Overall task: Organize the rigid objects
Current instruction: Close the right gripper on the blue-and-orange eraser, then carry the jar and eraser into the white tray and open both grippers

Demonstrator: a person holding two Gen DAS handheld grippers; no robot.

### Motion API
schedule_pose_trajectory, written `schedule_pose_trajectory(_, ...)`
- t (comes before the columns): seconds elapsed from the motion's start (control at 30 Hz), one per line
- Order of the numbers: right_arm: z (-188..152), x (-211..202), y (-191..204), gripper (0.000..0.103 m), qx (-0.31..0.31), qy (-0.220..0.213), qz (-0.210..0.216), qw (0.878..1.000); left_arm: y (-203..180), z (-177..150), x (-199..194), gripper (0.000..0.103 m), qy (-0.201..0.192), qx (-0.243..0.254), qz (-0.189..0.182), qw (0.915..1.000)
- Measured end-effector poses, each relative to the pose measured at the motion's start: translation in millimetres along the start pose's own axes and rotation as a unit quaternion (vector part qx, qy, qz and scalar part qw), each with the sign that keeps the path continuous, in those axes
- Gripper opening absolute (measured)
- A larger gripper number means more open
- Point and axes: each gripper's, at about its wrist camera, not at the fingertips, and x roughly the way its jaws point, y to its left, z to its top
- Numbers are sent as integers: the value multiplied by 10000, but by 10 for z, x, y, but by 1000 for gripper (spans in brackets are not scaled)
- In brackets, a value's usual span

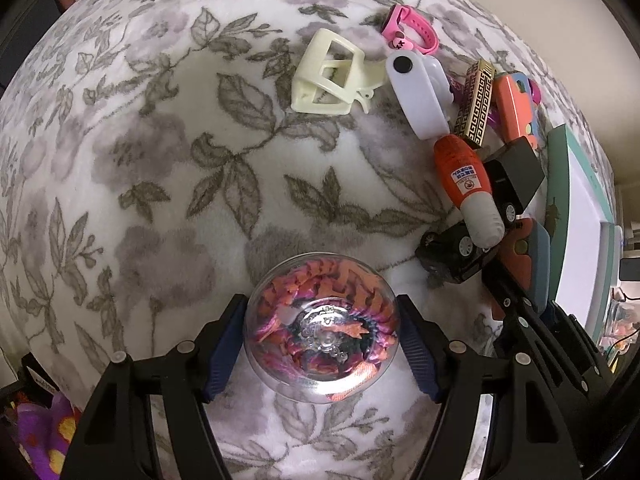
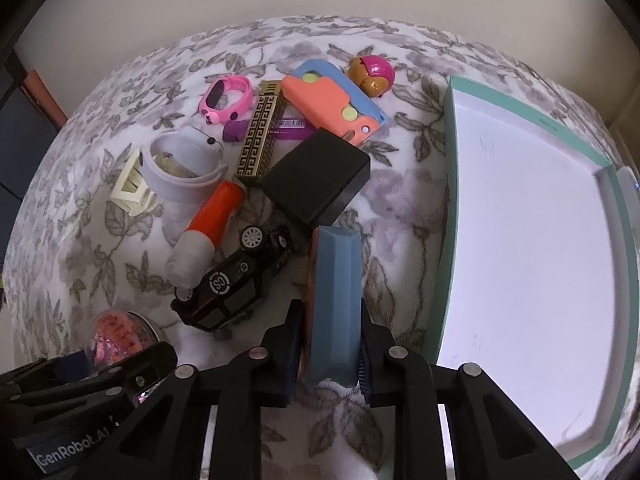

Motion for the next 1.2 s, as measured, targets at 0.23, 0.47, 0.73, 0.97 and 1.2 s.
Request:
schedule_pose_trajectory(0.23, 12, -71, -131, 24, 194, -27, 125, 9997, -14, -28, -78, 74, -98, -66, -132, 9998)
schedule_pose_trajectory(0.47, 63, -274, -228, 24, 393, -232, 336, 9984, 19, 44, -292, 74, -381, -108, -217, 9990)
schedule_pose_trajectory(0.73, 140, -598, -319, 24, 513, -599, 429, 9960, 20, 134, -631, 74, -779, -139, -494, 9956)
schedule_pose_trajectory(0.97, 228, -882, -477, 24, 675, -944, 352, 9926, 30, 141, -783, 74, -1024, -63, -747, 9919)
schedule_pose_trajectory(1.2, 315, -1070, -873, 24, 1112, -1182, 279, 9863, -406, 230, -885, 74, -1096, 321, -890, 9895)
